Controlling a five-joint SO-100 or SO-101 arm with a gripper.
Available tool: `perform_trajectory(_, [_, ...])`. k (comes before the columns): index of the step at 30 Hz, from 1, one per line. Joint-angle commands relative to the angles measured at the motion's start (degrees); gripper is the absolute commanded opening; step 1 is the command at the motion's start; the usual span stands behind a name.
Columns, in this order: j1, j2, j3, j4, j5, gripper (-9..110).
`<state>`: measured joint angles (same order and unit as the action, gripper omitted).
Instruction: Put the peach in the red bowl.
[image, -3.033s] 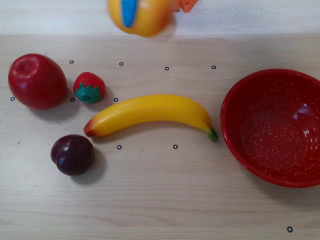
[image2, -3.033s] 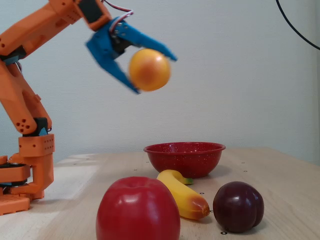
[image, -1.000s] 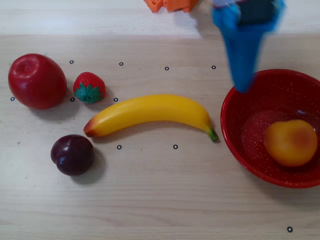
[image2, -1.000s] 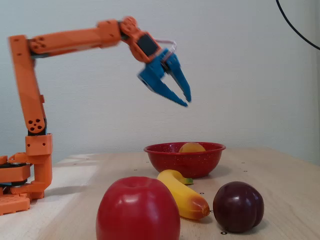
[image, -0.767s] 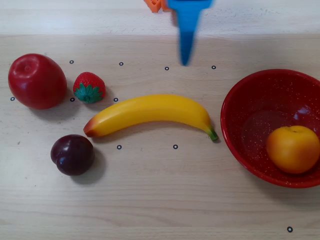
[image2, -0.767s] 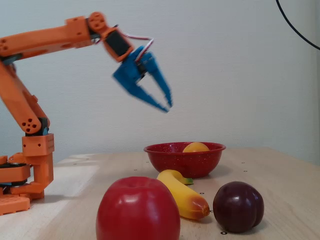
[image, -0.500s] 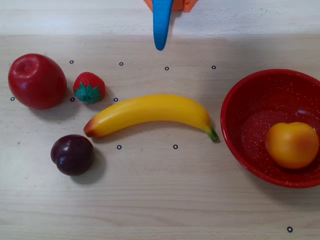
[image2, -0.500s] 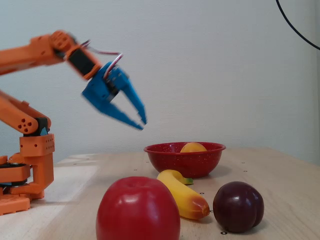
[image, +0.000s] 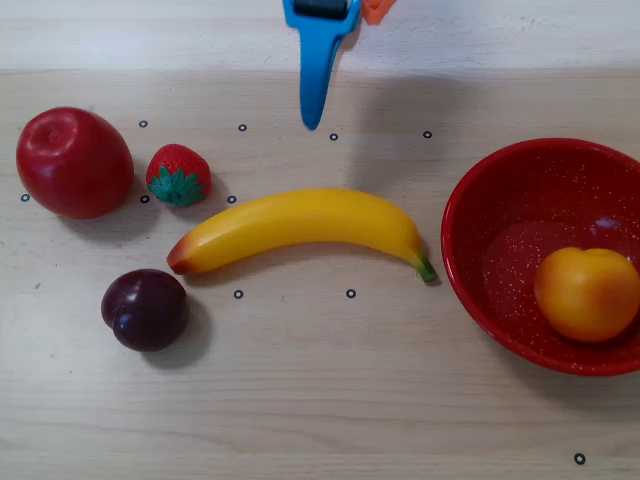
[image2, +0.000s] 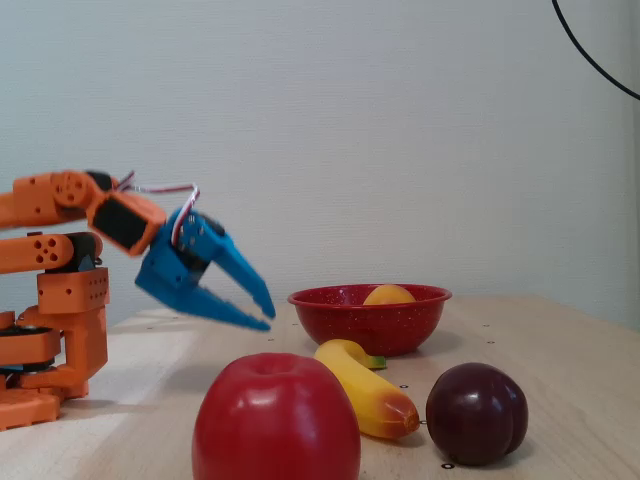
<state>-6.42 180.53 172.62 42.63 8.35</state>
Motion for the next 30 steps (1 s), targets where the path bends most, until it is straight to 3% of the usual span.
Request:
perform_trajectory(1, [-1.2, 2.9, 0.4, -4.6, 0.0, 0])
perform_trajectory(5, [-0.9, 4.5, 6.1, -11.2, 0.4, 0])
perform_trajectory(19, [2.9, 4.6, 6.2, 7.0, -7.8, 0])
perform_trajectory(26, [3.6, 4.6, 6.1, 7.7, -7.1, 0])
perform_trajectory(30, [5.4, 4.6, 6.1, 7.8, -1.6, 0])
